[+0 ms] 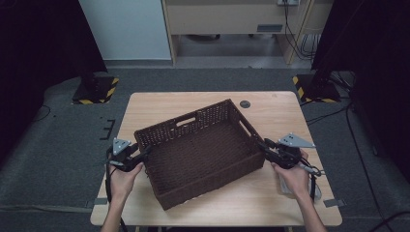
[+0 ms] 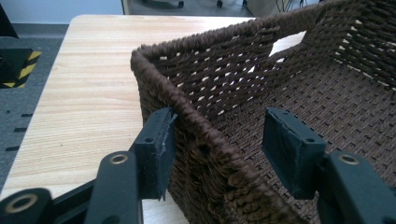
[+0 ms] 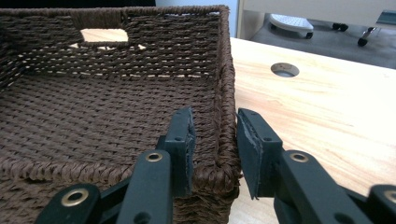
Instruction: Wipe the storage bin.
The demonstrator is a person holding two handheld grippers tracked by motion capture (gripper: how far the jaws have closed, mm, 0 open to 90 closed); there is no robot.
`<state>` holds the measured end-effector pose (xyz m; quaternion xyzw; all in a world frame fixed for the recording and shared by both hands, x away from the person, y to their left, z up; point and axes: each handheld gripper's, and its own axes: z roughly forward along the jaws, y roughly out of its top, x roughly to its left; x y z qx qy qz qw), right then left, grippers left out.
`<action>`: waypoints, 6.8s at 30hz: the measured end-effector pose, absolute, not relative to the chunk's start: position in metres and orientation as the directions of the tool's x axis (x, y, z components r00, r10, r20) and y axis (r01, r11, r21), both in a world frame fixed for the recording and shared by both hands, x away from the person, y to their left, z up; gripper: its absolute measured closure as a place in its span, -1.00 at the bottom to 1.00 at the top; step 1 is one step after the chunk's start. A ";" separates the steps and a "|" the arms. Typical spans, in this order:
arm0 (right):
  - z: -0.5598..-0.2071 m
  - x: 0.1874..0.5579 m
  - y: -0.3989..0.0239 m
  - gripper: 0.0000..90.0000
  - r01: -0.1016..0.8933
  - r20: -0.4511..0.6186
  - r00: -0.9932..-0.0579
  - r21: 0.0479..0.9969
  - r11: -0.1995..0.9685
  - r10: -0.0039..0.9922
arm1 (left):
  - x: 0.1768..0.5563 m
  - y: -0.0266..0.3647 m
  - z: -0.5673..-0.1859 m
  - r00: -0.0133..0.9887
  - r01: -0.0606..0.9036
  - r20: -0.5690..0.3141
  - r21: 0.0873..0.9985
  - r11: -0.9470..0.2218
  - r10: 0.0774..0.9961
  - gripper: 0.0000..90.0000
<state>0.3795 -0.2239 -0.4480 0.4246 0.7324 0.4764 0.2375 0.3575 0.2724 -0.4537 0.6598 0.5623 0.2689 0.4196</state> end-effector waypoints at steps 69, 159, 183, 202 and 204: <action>-0.445 0.381 -0.217 0.33 0.380 0.093 -0.518 0.916 0.131 0.851 | 0.406 0.275 -0.456 0.338 0.506 -0.027 0.848 -0.158 0.941 0.43; -0.502 0.385 -0.289 -0.16 0.633 -0.018 -0.308 0.742 0.219 0.951 | 0.383 0.289 -0.473 0.256 0.557 -0.107 0.828 -0.056 0.961 0.29; -0.475 0.393 -0.277 0.56 0.524 0.137 -0.417 0.844 0.115 0.899 | 0.383 0.288 -0.472 0.246 0.563 -0.121 0.826 -0.040 0.962 0.38; -0.446 0.436 -0.235 0.56 0.404 0.285 -0.513 0.913 -0.065 0.810 | 0.382 0.276 -0.472 0.251 0.563 -0.125 0.825 -0.040 0.960 0.43; -0.454 0.441 -0.228 0.56 0.417 0.288 -0.511 0.907 -0.059 0.810 | 0.382 0.275 -0.472 0.252 0.564 -0.126 0.825 -0.040 0.960 0.43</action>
